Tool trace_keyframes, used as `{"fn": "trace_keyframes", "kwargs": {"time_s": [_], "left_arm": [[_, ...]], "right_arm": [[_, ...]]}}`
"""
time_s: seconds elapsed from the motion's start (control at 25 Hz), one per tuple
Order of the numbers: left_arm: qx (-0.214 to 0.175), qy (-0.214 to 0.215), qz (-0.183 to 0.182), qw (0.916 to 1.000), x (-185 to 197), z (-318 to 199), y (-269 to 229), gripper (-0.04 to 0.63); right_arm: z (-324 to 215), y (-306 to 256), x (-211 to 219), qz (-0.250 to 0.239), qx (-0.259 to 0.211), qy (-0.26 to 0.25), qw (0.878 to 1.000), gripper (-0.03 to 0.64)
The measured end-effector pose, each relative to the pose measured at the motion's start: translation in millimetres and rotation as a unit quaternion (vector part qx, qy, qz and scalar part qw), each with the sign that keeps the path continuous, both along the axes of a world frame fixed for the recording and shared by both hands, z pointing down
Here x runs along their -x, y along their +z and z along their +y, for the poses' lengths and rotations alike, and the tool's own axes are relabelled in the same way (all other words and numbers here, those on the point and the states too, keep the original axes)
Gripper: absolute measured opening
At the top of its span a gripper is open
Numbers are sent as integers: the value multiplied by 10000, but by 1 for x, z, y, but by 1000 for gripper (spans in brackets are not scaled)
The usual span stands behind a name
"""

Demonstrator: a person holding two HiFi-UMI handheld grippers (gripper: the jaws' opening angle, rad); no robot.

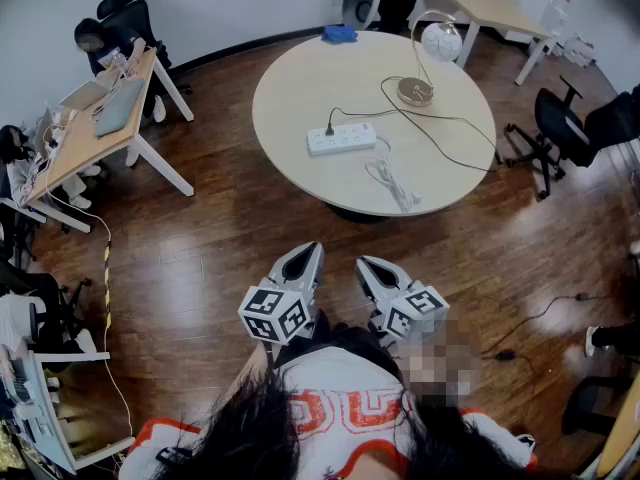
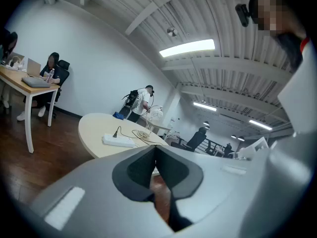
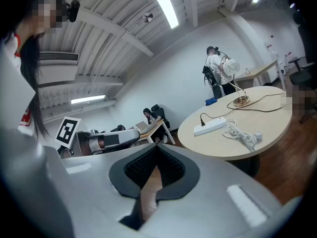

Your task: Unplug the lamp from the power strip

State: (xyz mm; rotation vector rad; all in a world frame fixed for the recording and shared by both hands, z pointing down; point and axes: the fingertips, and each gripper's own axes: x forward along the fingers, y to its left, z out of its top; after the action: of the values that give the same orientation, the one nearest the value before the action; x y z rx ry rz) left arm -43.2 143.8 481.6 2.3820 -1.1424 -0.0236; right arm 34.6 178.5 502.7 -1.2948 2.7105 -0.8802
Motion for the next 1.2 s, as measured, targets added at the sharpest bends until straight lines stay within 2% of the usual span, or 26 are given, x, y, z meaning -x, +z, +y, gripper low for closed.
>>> {"fn": "trace_keyframes", "kwargs": {"time_s": [0.16,0.56,0.96,1.2], "left_arm": [[31,7,-145,9999,-2,-10,5,1],[52,65,-226,9997,-13,-61,13,0],[-144,368,-164,9991,-17,-181,-2,0],[-15,492,-134,9987,-1,-253,5,0]], "right_arm": [[-10,6,-1,-68,41,-30,10000,0],[-63,15,-11,-106,116,4,9999,0],[-179,-5,-22,40,-25,340,9994,0],[-248,-15,-11,35,-125,513,9986,0]]}}
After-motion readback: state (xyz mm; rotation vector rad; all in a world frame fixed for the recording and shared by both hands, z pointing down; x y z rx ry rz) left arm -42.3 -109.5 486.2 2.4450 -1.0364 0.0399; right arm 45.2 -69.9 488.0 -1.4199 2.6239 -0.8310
